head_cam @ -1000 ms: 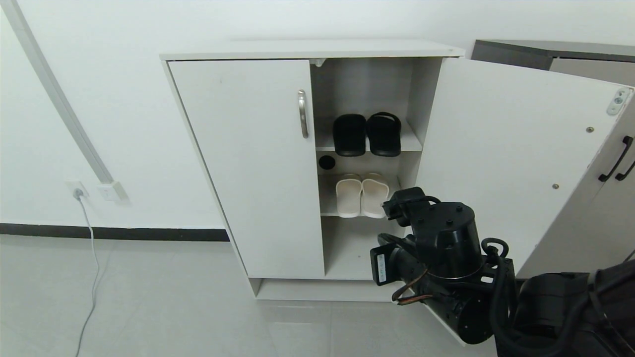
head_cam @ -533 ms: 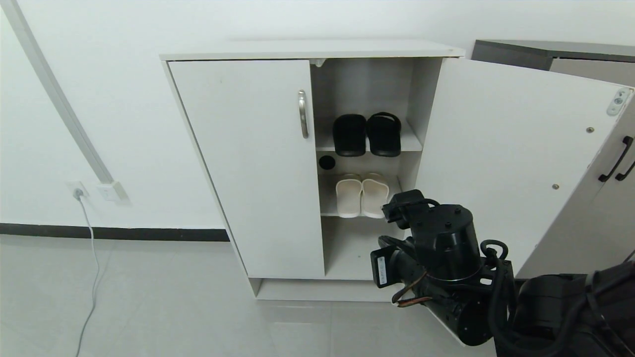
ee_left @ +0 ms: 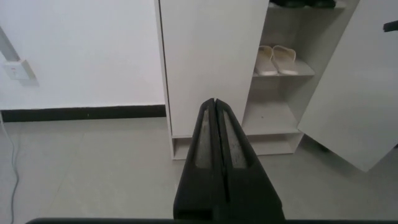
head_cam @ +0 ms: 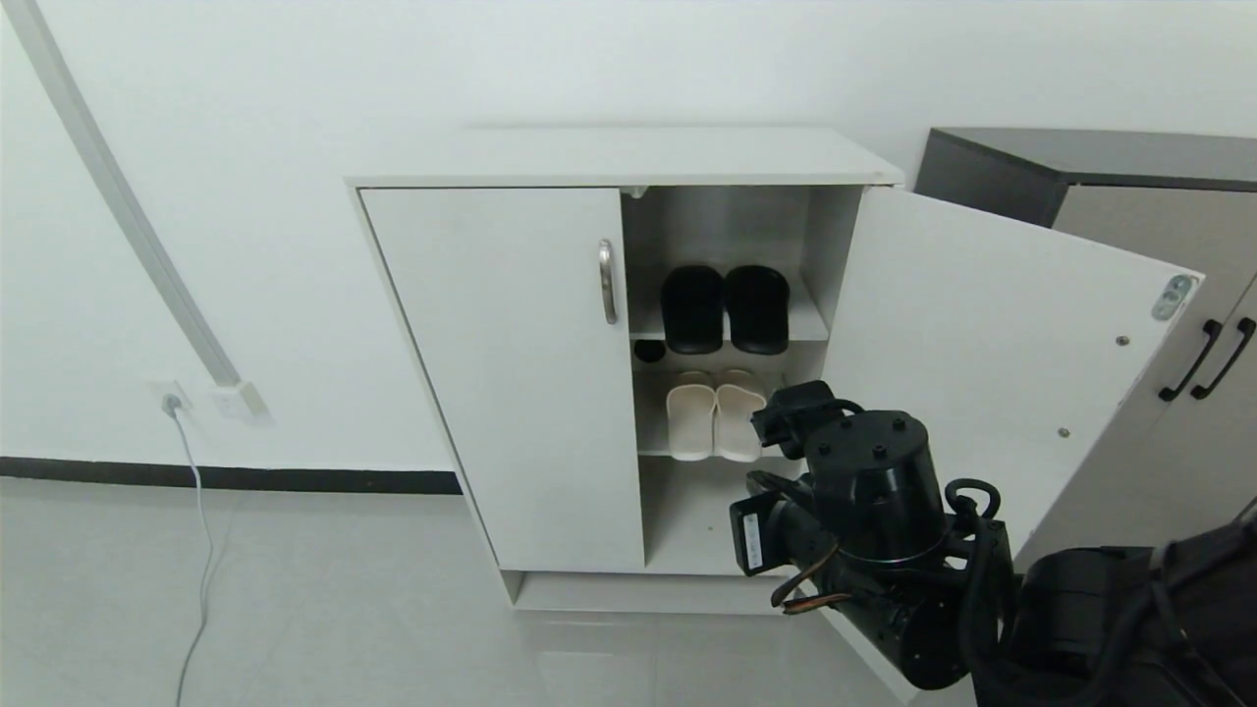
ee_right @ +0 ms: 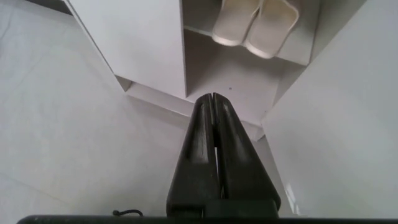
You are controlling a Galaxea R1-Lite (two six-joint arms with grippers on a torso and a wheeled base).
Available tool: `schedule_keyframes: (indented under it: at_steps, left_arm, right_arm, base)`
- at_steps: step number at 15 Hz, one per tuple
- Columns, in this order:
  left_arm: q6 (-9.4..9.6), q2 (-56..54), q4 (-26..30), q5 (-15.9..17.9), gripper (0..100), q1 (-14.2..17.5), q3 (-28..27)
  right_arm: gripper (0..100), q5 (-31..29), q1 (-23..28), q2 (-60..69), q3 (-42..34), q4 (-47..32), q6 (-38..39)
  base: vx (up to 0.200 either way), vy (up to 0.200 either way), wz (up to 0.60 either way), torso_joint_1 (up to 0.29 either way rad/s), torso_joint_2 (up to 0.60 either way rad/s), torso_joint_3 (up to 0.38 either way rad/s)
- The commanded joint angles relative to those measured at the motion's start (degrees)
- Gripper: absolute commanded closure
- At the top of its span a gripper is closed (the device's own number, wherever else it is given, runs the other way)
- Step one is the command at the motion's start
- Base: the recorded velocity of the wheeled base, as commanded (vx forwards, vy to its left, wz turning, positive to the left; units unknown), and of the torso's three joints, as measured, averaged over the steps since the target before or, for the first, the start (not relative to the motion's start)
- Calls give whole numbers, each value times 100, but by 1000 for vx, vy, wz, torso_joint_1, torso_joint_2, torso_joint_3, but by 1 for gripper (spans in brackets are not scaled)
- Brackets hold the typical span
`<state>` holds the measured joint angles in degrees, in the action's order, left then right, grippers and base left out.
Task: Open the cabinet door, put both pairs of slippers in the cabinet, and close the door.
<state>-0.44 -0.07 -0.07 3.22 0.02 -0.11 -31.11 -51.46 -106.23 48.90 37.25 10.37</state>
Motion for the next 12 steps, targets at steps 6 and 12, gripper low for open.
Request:
schedule_keyframes:
  at_steps: [6,12]
  left_arm:
    - [0,7,-1,-5,100,6,2]
    - [0,7,-1,3,100,6,2]
  right_arm:
    - [100,0,-5,-21,41,1,-9]
    - [100,0,-5,-21,50,1,-18]
  base:
    - [0,0,0,128,-462,-339]
    - [0,0,0,168,-484,-321]
